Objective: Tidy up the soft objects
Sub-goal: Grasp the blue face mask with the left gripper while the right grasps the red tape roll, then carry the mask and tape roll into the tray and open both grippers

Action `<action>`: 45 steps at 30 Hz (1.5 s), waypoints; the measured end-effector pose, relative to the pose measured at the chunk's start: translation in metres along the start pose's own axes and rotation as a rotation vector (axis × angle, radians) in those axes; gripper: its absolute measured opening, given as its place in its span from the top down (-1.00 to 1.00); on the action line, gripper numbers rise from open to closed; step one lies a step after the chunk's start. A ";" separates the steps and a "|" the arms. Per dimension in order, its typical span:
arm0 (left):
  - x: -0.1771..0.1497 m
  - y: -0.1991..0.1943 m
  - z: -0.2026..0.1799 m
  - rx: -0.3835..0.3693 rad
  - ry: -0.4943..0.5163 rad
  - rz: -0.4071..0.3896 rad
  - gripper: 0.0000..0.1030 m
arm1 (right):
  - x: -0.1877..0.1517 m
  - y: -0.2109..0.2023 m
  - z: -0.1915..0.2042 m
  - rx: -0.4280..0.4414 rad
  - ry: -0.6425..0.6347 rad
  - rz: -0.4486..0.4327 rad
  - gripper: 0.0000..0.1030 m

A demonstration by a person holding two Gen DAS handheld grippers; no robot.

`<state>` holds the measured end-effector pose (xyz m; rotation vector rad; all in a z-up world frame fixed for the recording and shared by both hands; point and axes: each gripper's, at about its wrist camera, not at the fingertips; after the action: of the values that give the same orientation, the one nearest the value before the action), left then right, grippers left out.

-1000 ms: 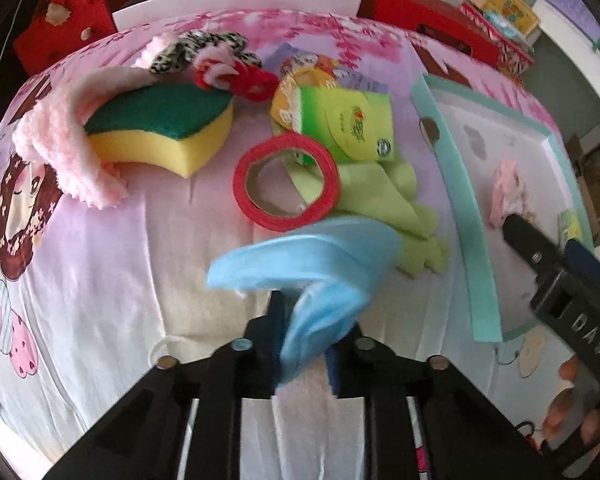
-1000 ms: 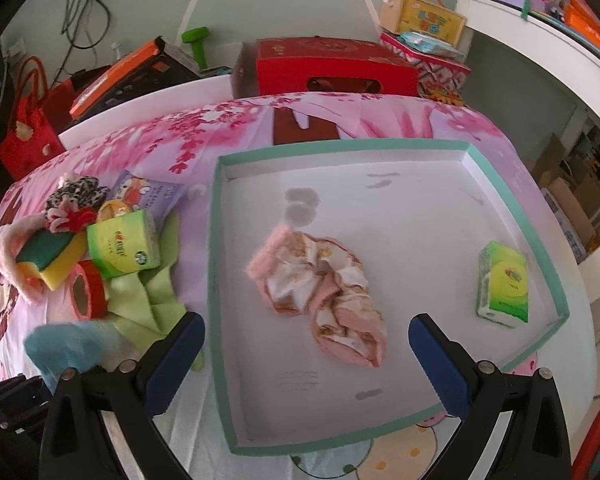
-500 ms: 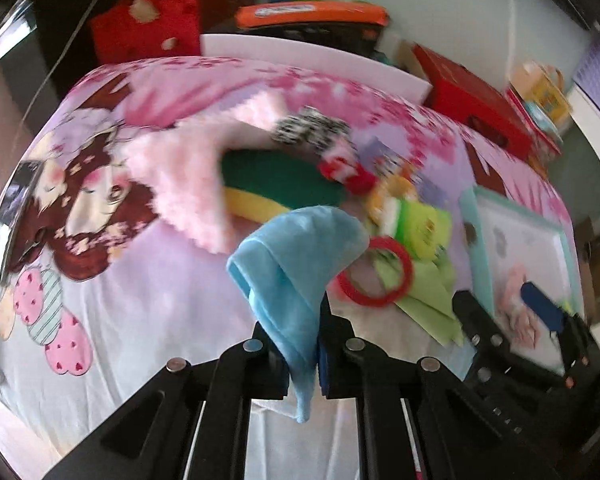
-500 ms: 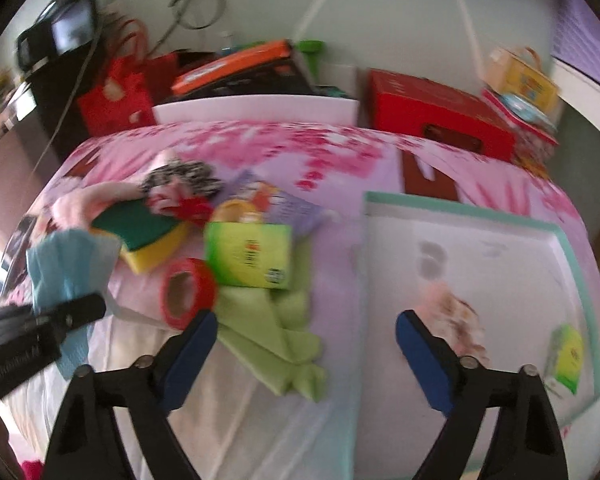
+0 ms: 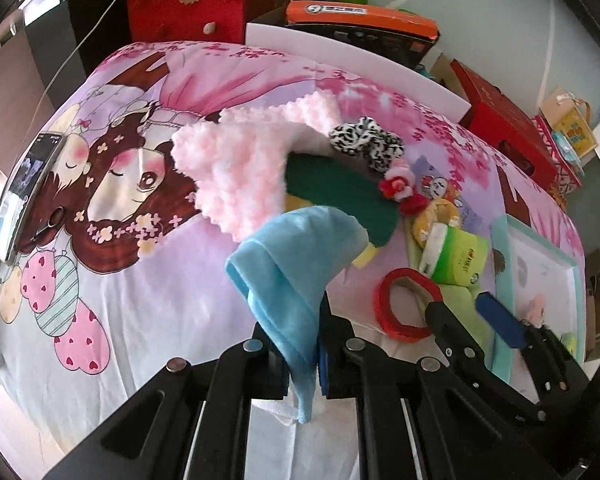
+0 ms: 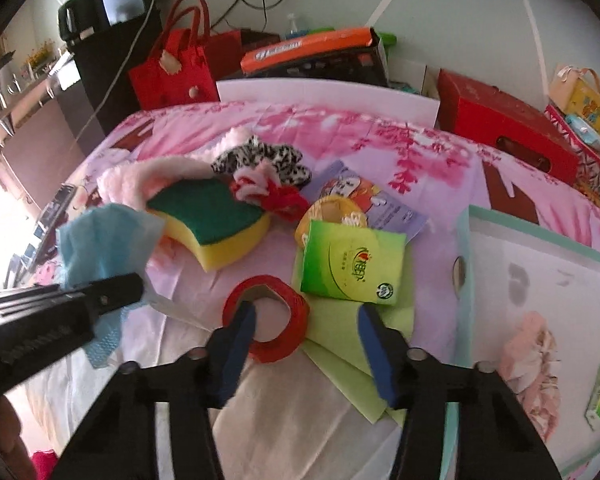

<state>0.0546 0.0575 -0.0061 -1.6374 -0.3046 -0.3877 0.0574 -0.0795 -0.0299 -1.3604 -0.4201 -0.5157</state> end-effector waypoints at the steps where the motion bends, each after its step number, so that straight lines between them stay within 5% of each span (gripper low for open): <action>1: 0.000 0.000 0.001 -0.001 -0.003 0.001 0.79 | 0.000 0.003 0.001 -0.001 -0.001 0.008 0.06; 12: 0.001 0.001 0.002 -0.033 -0.002 0.005 0.79 | -0.003 0.020 0.003 -0.013 -0.011 0.048 0.70; 25: 0.002 0.001 -0.002 -0.033 0.024 0.005 0.79 | -0.002 0.015 0.001 0.010 0.004 0.037 0.78; 45: 0.012 -0.025 -0.025 -0.011 0.094 -0.094 0.79 | 0.026 -0.037 -0.031 0.043 0.104 -0.127 0.78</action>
<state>0.0536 0.0352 0.0232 -1.6136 -0.3102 -0.5367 0.0568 -0.1173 0.0100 -1.2648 -0.4317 -0.6764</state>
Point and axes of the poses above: each gripper's, at about its wrist camera, not at the fingertips, and y roughly the way its jaws point, z to its left, x to its top, and after that the axes turned 14 degrees about y, right-handed
